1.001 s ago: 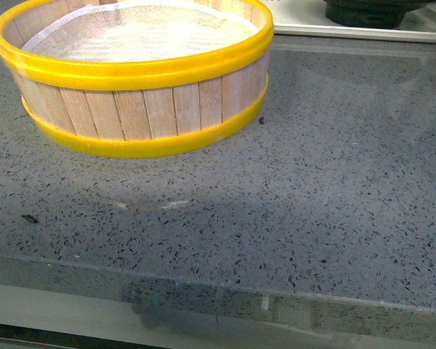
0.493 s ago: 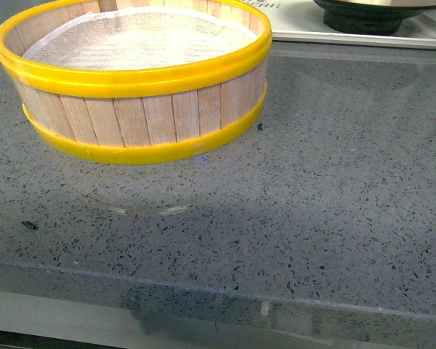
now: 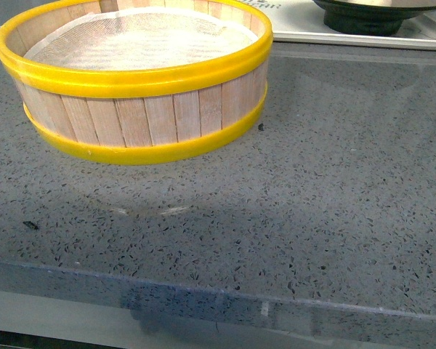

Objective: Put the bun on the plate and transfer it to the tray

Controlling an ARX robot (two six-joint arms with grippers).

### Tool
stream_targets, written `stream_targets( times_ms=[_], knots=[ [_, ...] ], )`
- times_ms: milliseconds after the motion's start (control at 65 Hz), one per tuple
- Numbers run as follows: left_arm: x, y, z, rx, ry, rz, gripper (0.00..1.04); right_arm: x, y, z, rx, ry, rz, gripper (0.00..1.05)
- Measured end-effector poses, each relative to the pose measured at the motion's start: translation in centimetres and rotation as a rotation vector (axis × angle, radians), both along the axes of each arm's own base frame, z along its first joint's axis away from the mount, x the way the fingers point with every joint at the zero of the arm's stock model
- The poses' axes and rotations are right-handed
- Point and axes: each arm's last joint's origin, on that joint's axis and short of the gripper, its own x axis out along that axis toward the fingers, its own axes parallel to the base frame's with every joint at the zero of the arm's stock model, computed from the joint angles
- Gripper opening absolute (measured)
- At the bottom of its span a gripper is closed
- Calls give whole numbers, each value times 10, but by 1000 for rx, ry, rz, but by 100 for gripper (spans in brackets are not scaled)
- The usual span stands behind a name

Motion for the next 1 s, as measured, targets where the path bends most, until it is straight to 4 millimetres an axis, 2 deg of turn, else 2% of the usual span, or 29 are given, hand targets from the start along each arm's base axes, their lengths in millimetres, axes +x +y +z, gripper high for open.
stream_targets(
  times_ms=[77,123,231,431,570,1001],
  knots=[
    [0,0,0,0,0,0,98,-15,8,-9,124,113,223,75],
    [0,0,0,0,0,0,98,-21,12,-17,191,151,279,68],
    [0,0,0,0,0,0,98,-30,19,-31,253,158,303,51],
    [0,0,0,0,0,0,98,-41,30,-57,290,156,304,2],
    [0,0,0,0,0,0,98,-47,41,-70,291,158,309,2],
    [0,0,0,0,0,0,98,-58,42,-85,291,155,306,2]
  ],
)
